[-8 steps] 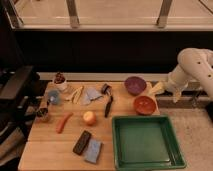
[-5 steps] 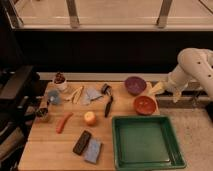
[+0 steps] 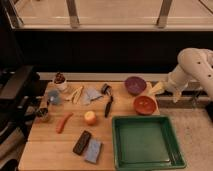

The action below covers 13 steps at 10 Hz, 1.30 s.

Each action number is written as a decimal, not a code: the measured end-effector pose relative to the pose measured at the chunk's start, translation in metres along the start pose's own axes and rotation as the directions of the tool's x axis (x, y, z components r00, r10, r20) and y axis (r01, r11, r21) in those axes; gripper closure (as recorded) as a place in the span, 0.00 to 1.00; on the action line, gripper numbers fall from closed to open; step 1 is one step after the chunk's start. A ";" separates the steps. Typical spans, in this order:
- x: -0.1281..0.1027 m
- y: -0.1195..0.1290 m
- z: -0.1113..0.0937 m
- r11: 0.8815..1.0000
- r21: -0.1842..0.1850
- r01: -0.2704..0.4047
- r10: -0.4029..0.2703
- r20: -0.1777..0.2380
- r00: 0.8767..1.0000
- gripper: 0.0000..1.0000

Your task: Stack bowls into tray

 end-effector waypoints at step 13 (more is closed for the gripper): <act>0.025 -0.014 0.018 0.978 -0.016 0.210 -0.210 -0.088 0.974 0.20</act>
